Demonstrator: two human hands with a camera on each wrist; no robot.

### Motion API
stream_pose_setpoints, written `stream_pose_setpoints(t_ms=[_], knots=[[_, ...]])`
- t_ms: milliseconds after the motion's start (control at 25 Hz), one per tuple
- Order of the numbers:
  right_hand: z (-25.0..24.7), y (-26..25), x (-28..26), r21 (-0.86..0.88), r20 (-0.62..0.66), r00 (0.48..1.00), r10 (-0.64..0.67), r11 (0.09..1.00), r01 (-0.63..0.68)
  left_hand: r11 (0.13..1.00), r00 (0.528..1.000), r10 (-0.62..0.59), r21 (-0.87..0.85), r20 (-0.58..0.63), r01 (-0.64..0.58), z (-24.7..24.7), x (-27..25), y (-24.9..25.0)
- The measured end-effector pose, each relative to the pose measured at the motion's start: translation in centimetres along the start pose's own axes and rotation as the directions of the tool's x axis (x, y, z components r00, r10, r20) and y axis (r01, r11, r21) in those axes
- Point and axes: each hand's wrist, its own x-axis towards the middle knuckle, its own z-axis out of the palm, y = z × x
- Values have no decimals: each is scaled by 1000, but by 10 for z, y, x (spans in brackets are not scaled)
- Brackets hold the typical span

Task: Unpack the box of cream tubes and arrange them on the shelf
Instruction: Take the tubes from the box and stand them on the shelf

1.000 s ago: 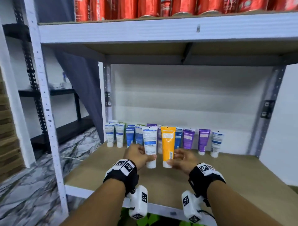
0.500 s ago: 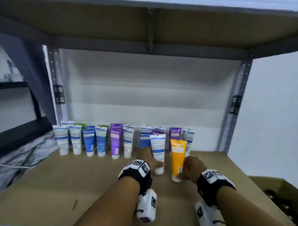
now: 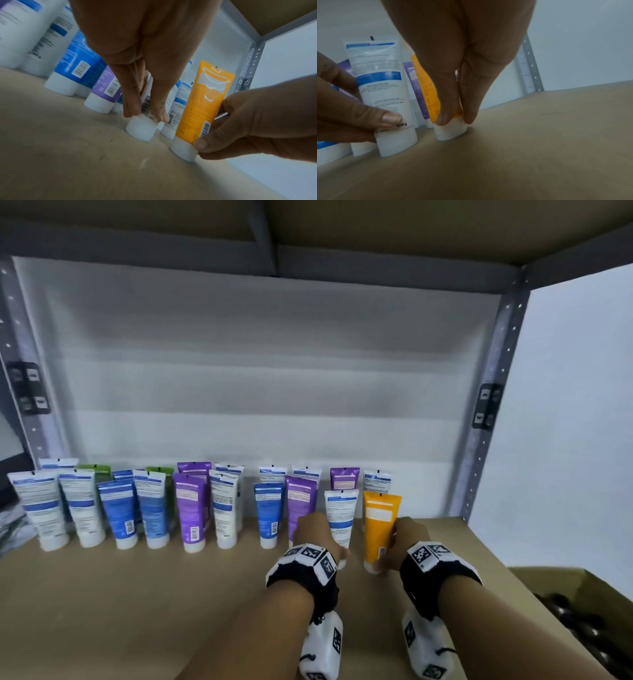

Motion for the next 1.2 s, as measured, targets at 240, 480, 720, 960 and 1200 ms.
stream_pose_setpoints(t_ms=[240,480,720,960,1200], knots=[[1,-7,20,6,16,1000,24,1000,-25,998,998,-11,57,-55,14,16,23,10],[7,-13,38,5,7,999,41,999,-41,999,997,-26,44,-66,29,23,35,13],[8,-16,39,-26,-13,999,33,999,-34,999,999,-18,39,-49,20,23,35,11],[5,-16,20,-12,-28,999,44,999,-44,996,995,-89,-20,-51,88,3,12,-1],[15,-42,-27,-78,-11,999,-54,996,52,991,988,-128,-47,-90,124,-37,-41,-46]])
